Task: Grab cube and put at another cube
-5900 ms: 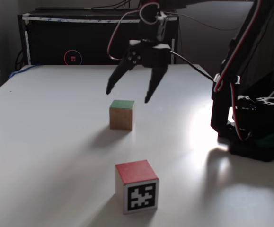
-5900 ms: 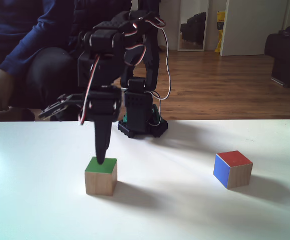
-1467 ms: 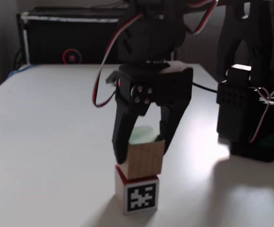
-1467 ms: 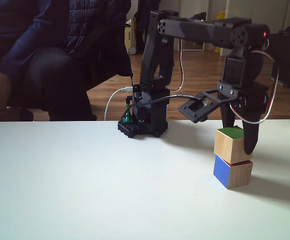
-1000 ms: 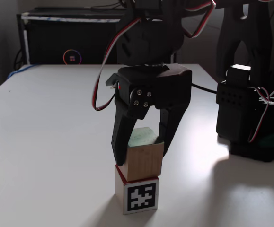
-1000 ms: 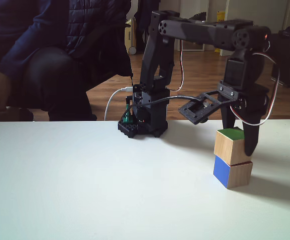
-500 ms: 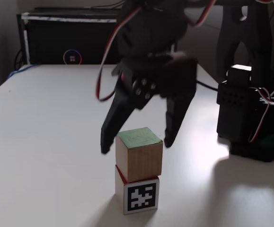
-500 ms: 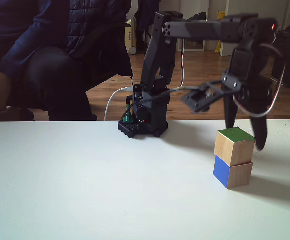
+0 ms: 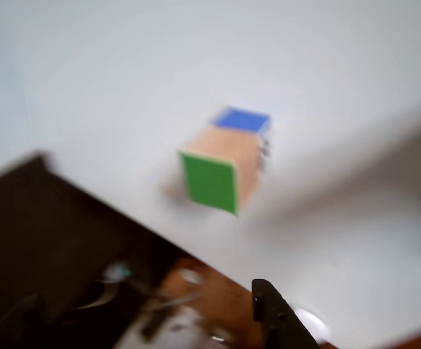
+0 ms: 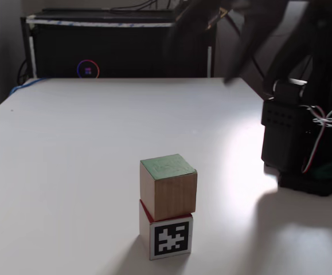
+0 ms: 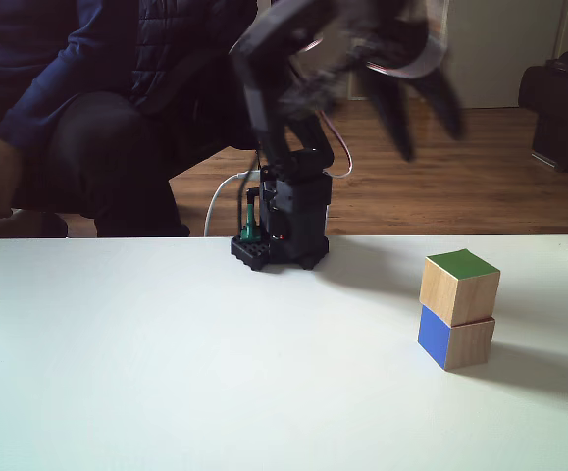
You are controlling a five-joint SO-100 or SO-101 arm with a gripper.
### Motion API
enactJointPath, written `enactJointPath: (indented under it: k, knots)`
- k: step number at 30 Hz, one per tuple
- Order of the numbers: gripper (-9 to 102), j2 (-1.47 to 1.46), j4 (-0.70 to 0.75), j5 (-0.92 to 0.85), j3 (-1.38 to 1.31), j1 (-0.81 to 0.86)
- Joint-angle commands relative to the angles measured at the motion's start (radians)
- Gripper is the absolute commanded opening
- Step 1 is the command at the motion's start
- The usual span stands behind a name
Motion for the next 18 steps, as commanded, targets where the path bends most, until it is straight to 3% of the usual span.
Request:
enactJointPath:
  k: [1,5,10,13,18]
  knots:
    - [43,0.41,-0.132,-0.152,0.278,0.318]
    - [44,0.522,-0.299,-0.235,0.626,0.529]
    - [40,0.681,-0.465,-0.295,0.973,0.646]
    - [31,0.884,-0.426,-0.333,1.112,0.666]
    - [8,0.897,-0.422,-0.354,1.216,0.684]
